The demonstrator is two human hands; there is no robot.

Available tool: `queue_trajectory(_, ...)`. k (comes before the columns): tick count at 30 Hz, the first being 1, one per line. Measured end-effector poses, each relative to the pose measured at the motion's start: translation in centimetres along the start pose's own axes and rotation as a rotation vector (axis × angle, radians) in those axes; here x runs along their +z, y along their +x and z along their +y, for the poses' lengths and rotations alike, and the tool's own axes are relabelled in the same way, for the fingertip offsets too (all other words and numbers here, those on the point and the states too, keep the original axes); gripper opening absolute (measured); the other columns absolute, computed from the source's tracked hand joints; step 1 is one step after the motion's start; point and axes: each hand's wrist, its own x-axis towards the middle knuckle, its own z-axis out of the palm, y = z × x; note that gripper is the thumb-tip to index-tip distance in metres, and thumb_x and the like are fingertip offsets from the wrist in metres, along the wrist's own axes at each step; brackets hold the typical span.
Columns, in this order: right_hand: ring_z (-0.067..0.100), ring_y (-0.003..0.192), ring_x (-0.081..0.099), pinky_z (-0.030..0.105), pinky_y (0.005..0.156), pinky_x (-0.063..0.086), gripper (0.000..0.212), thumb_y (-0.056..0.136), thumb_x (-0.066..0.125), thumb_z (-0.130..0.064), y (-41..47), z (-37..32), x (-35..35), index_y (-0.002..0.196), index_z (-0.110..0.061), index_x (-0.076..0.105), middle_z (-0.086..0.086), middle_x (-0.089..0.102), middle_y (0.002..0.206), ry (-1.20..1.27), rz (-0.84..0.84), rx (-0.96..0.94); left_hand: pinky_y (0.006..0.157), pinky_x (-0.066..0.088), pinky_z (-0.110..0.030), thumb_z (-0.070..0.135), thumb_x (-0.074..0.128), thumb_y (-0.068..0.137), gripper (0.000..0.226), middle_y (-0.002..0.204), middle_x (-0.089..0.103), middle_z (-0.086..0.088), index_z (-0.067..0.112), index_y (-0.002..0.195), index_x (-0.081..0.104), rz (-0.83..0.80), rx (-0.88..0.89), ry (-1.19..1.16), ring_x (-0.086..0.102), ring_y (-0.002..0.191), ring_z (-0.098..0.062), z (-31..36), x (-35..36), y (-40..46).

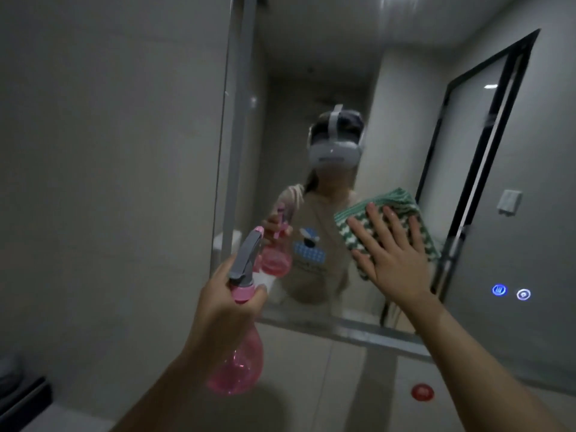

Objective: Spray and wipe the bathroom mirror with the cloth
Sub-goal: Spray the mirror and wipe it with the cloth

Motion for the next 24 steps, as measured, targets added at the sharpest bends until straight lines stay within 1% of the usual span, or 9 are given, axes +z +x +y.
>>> queue_trajectory(3,0.024,0.144,0.020,0.051,0.112,0.022,0.057,0.098,0.040,-0.049,-0.4,-0.4,0.1,0.149,-0.031,0.025,0.005,0.025,0.155,-0.005,-0.022,0.022,0.032,0.035,-0.018,-0.015,0.056,0.076,0.038,0.046,0.043,0.004,0.019,0.060,0.047,-0.010,-0.018,0.079,0.039,0.037,-0.004,-2.5,-0.5,-1.3)
queue_trajectory(5,0.025,0.144,0.019,0.052,0.112,0.021,0.057,0.098,0.039,-0.049,-0.7,-0.9,0.2,0.150,-0.031,0.023,0.005,0.022,0.156,-0.004,-0.036,0.059,0.033,0.034,-0.021,-0.014,0.056,0.073,0.036,0.044,0.044,0.004,0.020,0.064,0.048,-0.023,-0.030,0.138,0.039,0.037,-0.005,-3.8,-0.8,-2.1)
queue_trajectory(9,0.024,0.144,0.017,0.052,0.113,0.018,0.057,0.099,0.036,-0.050,-1.0,-1.3,0.1,0.151,-0.032,0.018,0.002,0.011,0.158,-0.004,-0.069,0.102,0.040,0.037,-0.024,-0.006,0.058,0.073,0.026,0.057,0.051,-0.004,0.015,0.088,0.056,-0.019,-0.068,0.200,0.044,0.044,-0.010,-5.8,-0.8,-2.6)
queue_trajectory(12,0.023,0.145,0.014,0.051,0.114,0.014,0.056,0.100,0.034,-0.050,-1.1,-1.3,0.1,0.151,-0.033,0.017,0.002,0.006,0.158,0.008,-0.097,0.112,0.042,0.040,-0.029,-0.005,0.057,0.072,0.036,0.067,0.057,-0.012,0.022,0.096,0.059,-0.010,-0.079,0.163,0.049,0.050,-0.018,-6.3,-0.7,-2.9)
queue_trajectory(16,0.019,0.146,-0.006,0.050,0.115,0.006,0.056,0.101,0.028,-0.050,-1.1,-3.1,0.5,0.151,-0.033,0.010,-0.002,-0.013,0.158,0.045,-0.105,0.236,0.046,0.048,-0.041,0.010,0.059,0.066,0.035,0.065,0.054,-0.016,0.036,0.091,0.061,-0.005,-0.060,0.081,0.050,0.052,-0.023,-6.4,-1.1,-3.1)
queue_trajectory(18,0.020,0.146,-0.009,0.050,0.116,0.003,0.057,0.101,0.026,-0.051,-1.3,-5.5,0.9,0.151,-0.033,0.007,-0.002,-0.015,0.157,0.074,-0.109,0.346,0.049,0.050,-0.039,0.015,0.061,0.065,0.038,0.060,0.055,-0.012,0.045,0.088,0.061,0.019,-0.046,0.075,0.052,0.051,-0.027,-6.4,-1.6,-3.1)
queue_trajectory(20,0.022,0.146,-0.006,0.051,0.116,0.005,0.058,0.100,0.028,-0.050,-1.6,-8.3,1.1,0.151,-0.032,0.008,0.001,-0.012,0.158,0.095,-0.113,0.367,0.050,0.051,-0.034,0.017,0.062,0.064,0.039,0.061,0.058,-0.013,0.047,0.090,0.062,0.033,-0.031,0.072,0.055,0.052,-0.028,-6.1,-2.2,-3.2)
queue_trajectory(23,0.023,0.147,-0.004,0.050,0.117,0.001,0.055,0.100,0.026,-0.048,-2.3,-12.8,1.0,0.151,-0.031,0.012,0.002,-0.009,0.159,0.176,-0.130,0.266,0.042,0.041,-0.019,0.018,0.063,0.064,0.034,0.050,0.054,0.000,0.032,0.095,0.065,0.034,-0.009,0.070,0.046,0.041,-0.006,-6.1,-3.6,-3.4)
queue_trajectory(24,0.023,0.147,-0.003,0.050,0.117,0.000,0.053,0.101,0.023,-0.048,-2.6,-14.3,1.0,0.150,-0.031,0.016,0.002,-0.008,0.159,0.197,-0.141,0.241,0.041,0.039,-0.017,0.018,0.063,0.064,0.038,0.048,0.052,0.005,0.035,0.098,0.064,0.027,0.008,0.056,0.042,0.040,-0.003,-6.2,-4.1,-3.4)
